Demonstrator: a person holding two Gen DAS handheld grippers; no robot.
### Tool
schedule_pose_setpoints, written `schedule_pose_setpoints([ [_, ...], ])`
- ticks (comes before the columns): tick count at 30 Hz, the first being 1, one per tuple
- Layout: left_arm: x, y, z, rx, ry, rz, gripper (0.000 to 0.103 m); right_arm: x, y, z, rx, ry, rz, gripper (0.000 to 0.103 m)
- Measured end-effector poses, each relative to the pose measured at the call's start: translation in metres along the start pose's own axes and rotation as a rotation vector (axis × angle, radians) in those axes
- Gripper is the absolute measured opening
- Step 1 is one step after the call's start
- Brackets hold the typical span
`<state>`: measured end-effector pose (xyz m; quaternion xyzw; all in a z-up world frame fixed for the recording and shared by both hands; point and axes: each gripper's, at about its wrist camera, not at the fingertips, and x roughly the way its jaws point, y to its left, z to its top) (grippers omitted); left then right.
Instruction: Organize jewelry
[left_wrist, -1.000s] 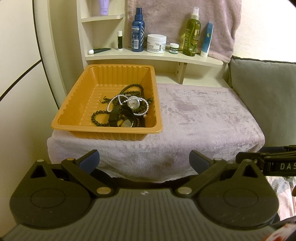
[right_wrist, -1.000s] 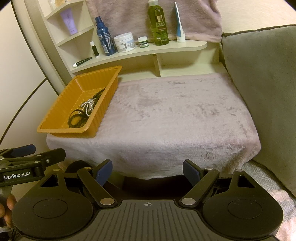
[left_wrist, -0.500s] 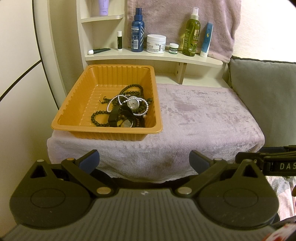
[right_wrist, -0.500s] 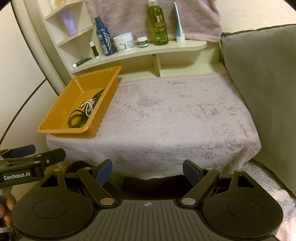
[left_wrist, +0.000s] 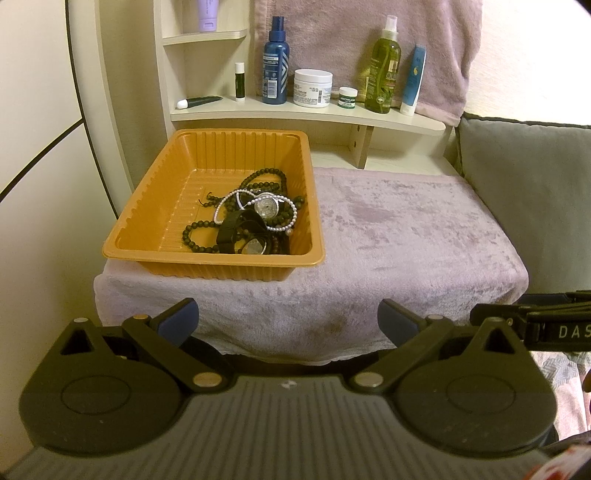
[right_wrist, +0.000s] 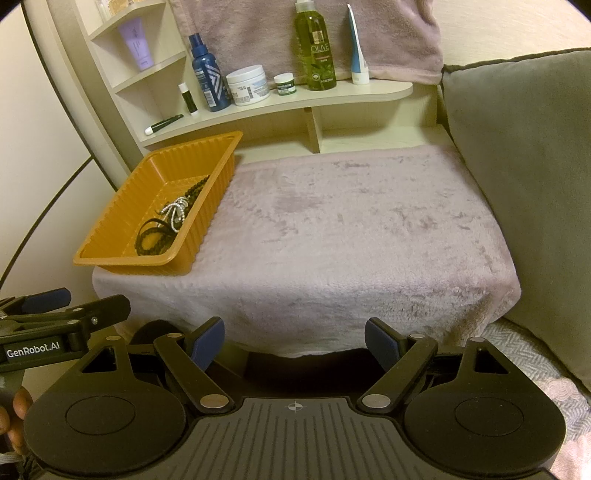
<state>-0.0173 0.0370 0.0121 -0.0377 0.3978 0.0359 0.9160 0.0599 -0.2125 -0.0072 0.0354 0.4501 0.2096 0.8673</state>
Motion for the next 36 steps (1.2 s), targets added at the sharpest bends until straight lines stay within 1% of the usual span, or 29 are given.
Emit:
schedule_pose_setpoints([
  [27,0.0000,0.0001,0.0004,0.002,-0.002,-0.001,0.102,0.0004,-0.0004,0.0010,-0.001,0.000,0.000,0.083],
  [36,-0.0009,0.0014,0.0073,-0.006,-0.015,0.001,0.103,0.0002,0.0000,0.0009,0.001,-0.001,-0.001,0.083],
])
